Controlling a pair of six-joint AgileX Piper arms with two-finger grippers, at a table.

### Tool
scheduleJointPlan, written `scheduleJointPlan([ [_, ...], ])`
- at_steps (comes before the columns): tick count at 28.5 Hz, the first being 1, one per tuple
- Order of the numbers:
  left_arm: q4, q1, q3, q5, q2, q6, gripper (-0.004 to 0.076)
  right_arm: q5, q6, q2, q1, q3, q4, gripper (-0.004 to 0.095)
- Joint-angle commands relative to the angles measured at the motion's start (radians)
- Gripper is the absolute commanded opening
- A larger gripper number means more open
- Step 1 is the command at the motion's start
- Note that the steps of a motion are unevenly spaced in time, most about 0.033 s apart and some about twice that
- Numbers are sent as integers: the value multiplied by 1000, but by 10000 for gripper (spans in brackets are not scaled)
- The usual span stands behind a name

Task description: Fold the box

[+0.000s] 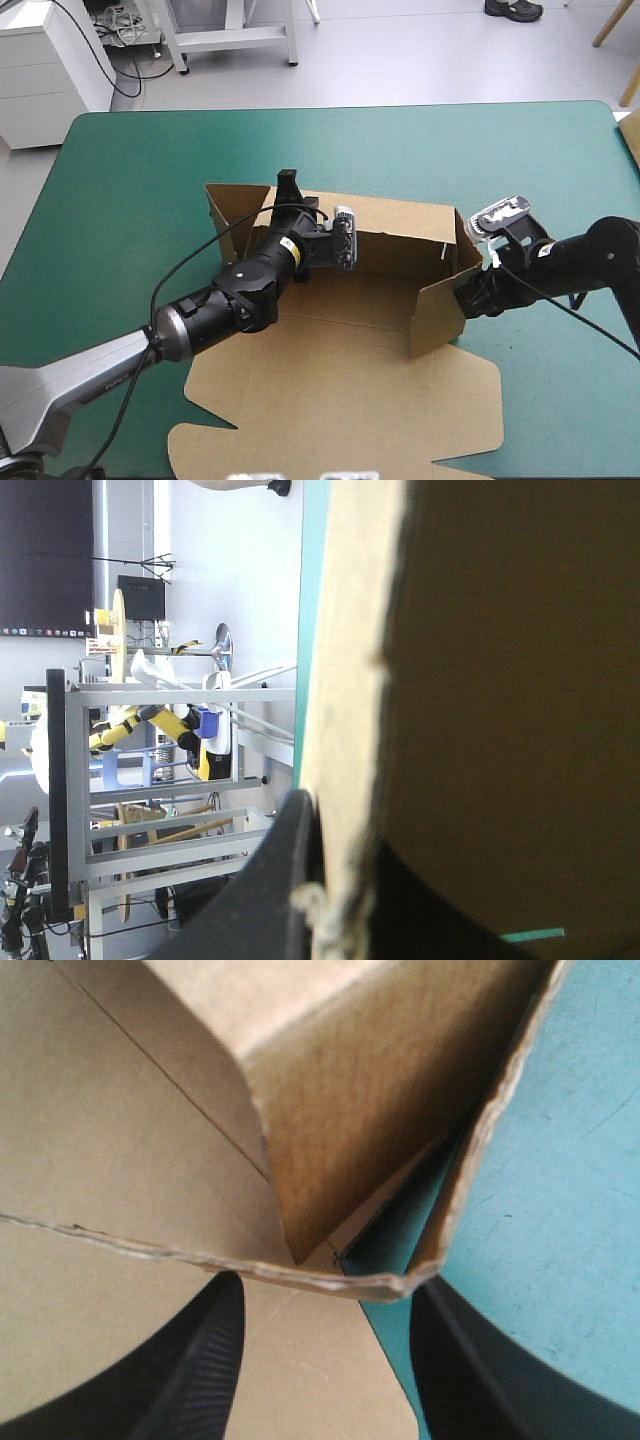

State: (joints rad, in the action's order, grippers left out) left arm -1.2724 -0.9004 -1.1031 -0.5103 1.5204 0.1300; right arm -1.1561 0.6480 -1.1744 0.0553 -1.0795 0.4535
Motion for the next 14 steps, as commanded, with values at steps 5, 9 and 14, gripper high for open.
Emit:
scheduleJointPlan([
  [5, 28, -60, -23, 6, -36, 7, -8, 227, -91, 22, 123, 39, -10, 465],
  [9, 28, -67, -23, -5, -36, 7, -8, 320, -332, 22, 238, 42, -219, 465],
  [14, 28, -67, -23, -29, -36, 7, -8, 431, -561, 22, 326, 47, -327, 464],
])
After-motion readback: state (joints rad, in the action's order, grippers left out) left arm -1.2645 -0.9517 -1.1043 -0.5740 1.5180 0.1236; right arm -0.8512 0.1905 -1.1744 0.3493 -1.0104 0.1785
